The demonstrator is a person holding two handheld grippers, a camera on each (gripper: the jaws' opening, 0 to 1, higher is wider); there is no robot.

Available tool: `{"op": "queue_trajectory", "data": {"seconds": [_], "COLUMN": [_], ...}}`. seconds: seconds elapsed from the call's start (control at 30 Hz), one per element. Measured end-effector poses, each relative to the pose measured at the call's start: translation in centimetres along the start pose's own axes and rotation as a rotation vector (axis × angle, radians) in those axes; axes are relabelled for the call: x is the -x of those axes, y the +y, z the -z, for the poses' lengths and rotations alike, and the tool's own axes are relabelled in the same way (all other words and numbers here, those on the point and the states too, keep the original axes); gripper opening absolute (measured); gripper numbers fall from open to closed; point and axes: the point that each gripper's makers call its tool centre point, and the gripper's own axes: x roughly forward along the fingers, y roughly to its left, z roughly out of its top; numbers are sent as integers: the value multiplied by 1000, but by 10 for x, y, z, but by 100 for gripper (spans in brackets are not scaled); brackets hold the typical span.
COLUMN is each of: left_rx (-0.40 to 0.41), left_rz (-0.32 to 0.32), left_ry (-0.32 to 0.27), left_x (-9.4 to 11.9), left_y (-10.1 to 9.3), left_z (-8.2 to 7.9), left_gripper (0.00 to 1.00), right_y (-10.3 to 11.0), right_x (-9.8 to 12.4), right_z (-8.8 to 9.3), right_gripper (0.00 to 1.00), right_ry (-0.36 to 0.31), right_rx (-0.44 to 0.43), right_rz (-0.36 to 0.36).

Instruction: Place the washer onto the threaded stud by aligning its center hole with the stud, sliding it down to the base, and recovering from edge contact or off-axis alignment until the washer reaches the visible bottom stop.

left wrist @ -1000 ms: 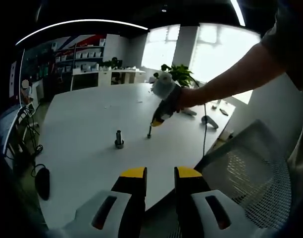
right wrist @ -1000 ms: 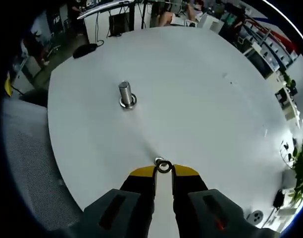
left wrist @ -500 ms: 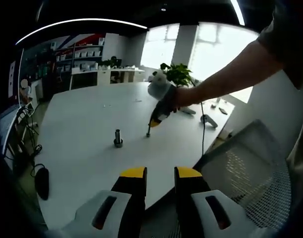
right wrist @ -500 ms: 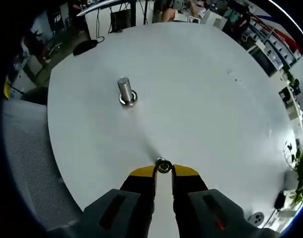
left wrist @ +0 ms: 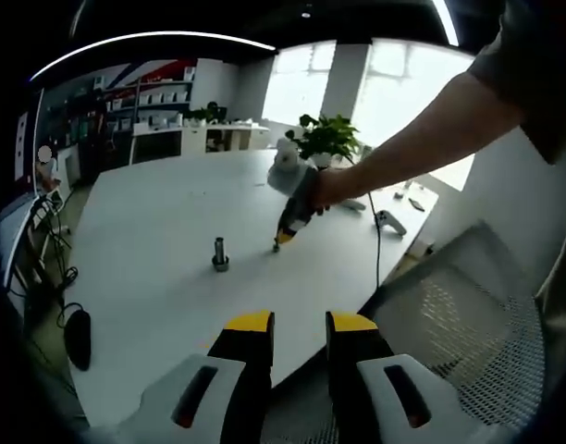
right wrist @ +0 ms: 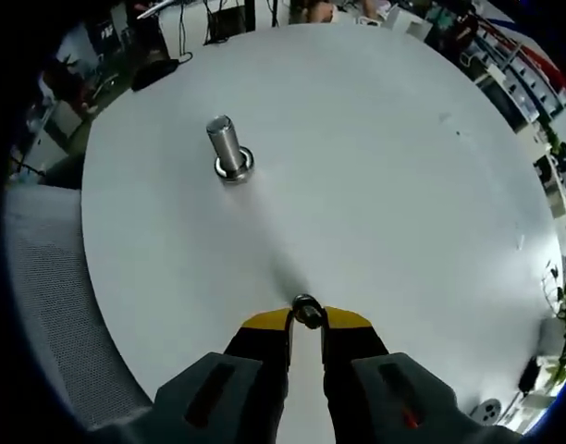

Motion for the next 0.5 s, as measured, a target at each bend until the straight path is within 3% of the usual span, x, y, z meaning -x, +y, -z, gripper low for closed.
{"op": "queue_trajectory", "data": {"seconds": [0.23,0.5], "left_rx": [4,7], "left_rz": [-4,-12], "left_ry": [5,6], "left_x": [0,0], "left_y": [1,2], "left_z": [1,2], "left_gripper": [20,20], "right_y": [4,6], "right_x": [-7,-4], "right_z": [5,3], "right_gripper": [14,15], "right_ry": [25,11], "right_rx": [-5,-48], "right_rz": [-9,-30]}}
